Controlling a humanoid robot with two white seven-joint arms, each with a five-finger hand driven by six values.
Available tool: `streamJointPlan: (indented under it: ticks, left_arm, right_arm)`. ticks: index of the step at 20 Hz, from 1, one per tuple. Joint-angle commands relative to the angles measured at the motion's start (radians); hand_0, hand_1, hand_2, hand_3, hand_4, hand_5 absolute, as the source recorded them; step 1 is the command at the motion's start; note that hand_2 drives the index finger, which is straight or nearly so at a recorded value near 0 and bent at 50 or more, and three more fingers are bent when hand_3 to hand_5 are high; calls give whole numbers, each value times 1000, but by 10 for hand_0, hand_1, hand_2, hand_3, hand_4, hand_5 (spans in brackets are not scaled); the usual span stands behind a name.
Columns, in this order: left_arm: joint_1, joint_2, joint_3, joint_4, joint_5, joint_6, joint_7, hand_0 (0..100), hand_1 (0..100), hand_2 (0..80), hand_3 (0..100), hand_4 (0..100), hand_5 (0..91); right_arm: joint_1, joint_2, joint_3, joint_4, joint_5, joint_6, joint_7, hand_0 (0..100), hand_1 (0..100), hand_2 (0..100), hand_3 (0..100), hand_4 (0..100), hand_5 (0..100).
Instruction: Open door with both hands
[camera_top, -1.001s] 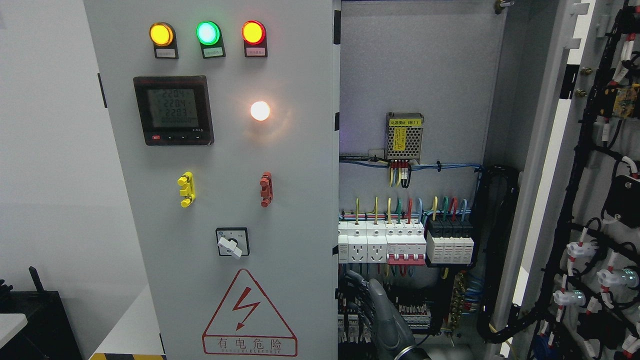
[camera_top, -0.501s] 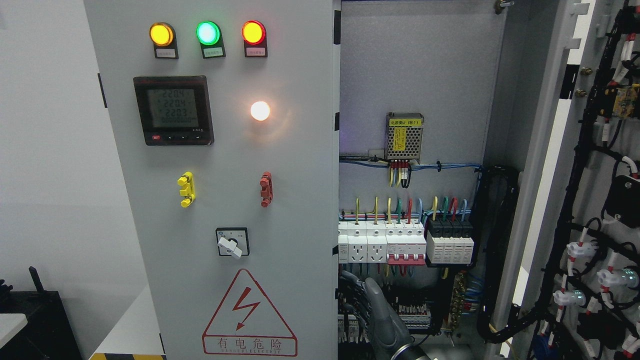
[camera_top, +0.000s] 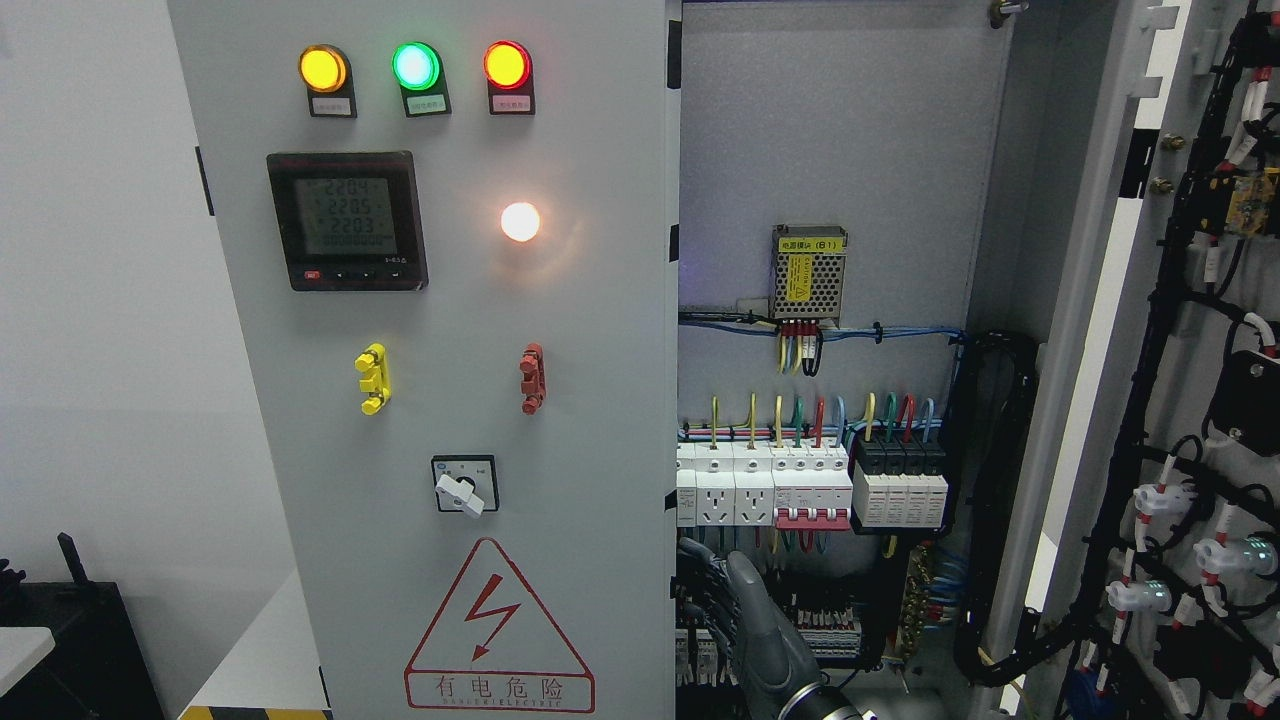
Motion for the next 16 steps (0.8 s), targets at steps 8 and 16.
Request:
streamJointPlan:
  ticks: [8,16]
  left_arm:
    - [31,-33,0,0,3,0,0,0,0,0,0,42,0]
    - [31,-33,0,0,3,0,0,0,0,0,0,42,0]
  right_arm:
    - [-16,-1,1,18,-35,7,3,0,0,0,0,0,0]
    - [-28,-1,-4,37,-35,5,45,0,0,0,0,0,0]
